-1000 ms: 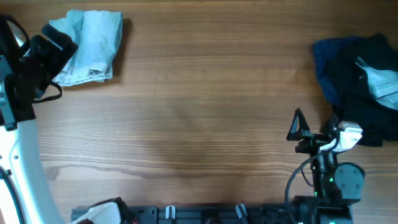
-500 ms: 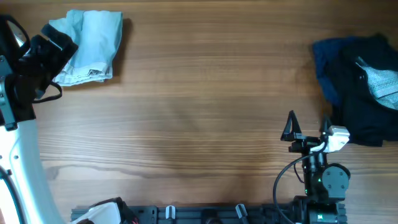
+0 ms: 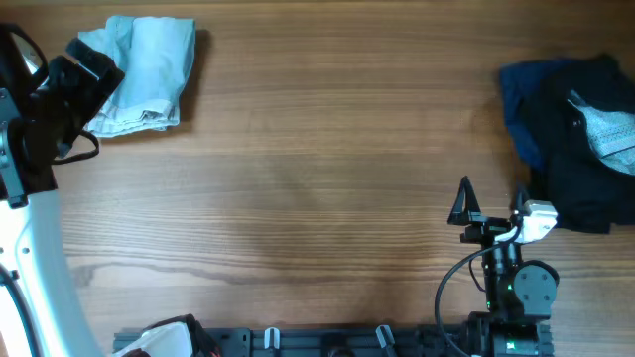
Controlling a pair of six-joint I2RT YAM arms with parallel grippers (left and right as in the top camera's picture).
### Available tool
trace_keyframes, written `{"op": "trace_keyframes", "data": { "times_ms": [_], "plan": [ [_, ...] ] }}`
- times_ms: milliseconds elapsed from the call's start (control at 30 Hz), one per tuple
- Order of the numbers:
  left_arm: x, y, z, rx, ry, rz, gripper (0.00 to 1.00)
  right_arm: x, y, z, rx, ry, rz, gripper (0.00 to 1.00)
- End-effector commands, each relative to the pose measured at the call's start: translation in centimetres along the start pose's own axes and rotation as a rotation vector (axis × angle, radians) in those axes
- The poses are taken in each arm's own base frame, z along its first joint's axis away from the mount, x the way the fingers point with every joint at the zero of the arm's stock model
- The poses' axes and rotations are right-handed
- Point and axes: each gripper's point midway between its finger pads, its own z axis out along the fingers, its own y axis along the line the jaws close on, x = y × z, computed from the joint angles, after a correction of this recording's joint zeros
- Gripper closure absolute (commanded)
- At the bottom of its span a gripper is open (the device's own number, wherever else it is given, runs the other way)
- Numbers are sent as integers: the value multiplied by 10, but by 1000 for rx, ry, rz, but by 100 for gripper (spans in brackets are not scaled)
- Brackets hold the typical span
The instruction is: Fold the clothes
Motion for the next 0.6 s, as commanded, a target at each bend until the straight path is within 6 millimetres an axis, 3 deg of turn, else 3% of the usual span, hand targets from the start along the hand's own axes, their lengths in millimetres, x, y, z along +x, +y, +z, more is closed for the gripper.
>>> {"op": "trace_keyframes", "data": {
  "times_ms": [0, 100, 233, 300, 433, 567],
  "plan": [
    [3, 3, -2, -6, 10, 5, 0, -1, 0, 0, -2, -7, -17, 0],
    [32, 16, -10, -56, 109, 6, 0, -1, 0, 0, -2, -7, -17, 0],
    [60, -12, -32, 92, 53, 174, 0, -1, 0, 0, -2, -7, -17, 0],
    [82, -15, -34, 167, 24, 273, 0, -1, 0, 0, -1, -7, -17, 0],
    [121, -5, -22, 370, -126, 312, 0, -1, 0, 0, -2, -7, -17, 0],
    [162, 22, -3, 516, -247, 334, 0, -1, 0, 0, -1, -7, -17, 0]
  ]
}}
